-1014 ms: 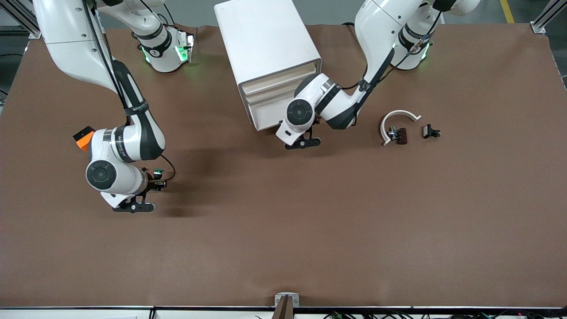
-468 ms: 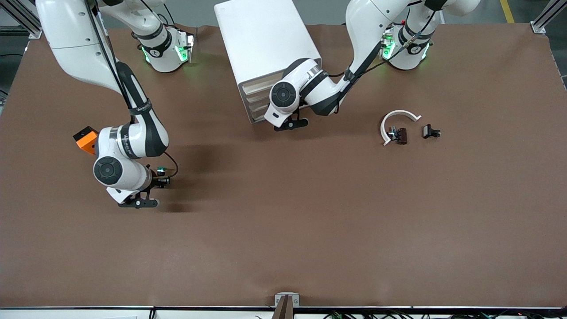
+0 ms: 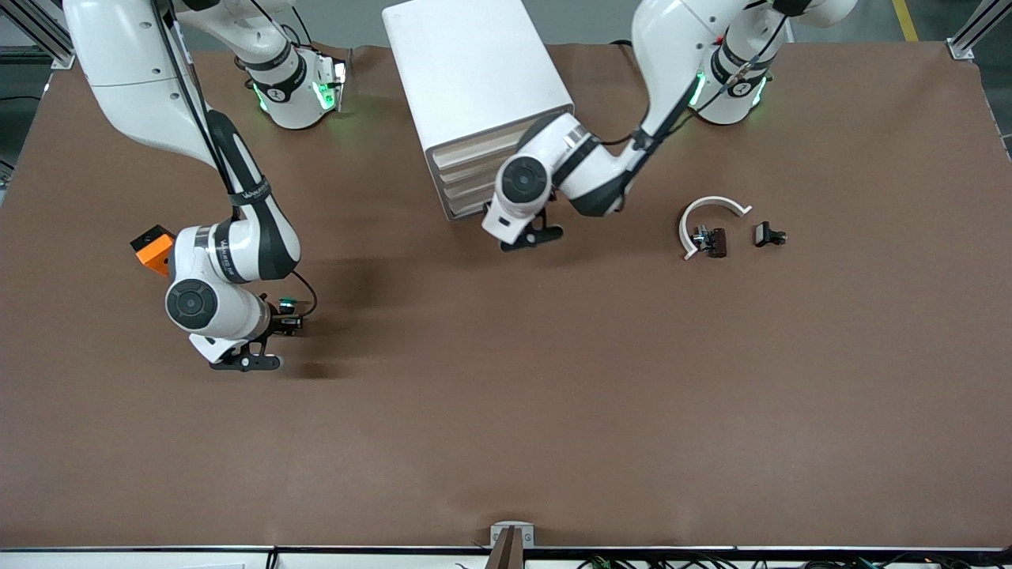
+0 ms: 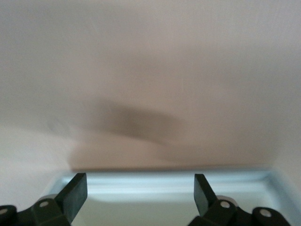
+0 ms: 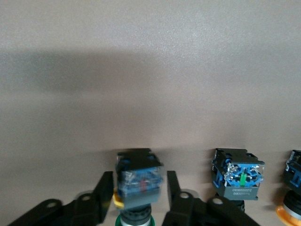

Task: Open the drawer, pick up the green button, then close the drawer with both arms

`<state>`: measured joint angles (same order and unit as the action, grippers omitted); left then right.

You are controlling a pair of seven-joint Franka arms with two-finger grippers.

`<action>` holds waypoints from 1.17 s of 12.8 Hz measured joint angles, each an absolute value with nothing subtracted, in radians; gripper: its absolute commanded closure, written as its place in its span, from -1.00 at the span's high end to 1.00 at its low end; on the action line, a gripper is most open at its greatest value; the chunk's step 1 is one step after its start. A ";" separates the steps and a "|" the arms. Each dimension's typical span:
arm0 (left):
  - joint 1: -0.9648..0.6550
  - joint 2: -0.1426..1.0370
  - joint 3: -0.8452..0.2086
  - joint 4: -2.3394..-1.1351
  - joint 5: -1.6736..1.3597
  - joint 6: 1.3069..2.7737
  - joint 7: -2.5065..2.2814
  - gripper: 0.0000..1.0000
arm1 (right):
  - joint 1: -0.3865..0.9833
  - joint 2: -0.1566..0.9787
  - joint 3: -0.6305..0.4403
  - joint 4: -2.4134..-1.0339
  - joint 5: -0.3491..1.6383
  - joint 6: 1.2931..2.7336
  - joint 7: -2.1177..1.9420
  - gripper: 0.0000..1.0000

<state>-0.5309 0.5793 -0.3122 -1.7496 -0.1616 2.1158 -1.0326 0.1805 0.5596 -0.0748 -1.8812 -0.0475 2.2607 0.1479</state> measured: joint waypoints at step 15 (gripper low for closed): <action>0.022 0.213 -0.308 -1.642 0.012 1.807 -0.750 1.00 | 0.150 0.099 -0.080 -1.812 -0.049 1.874 0.128 1.00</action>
<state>0.0218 0.2131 -0.3076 -1.6421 0.0124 1.8074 -0.7500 0.1498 0.0987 -0.0802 -1.8124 -0.0486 1.8740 0.1283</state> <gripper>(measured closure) 0.000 0.000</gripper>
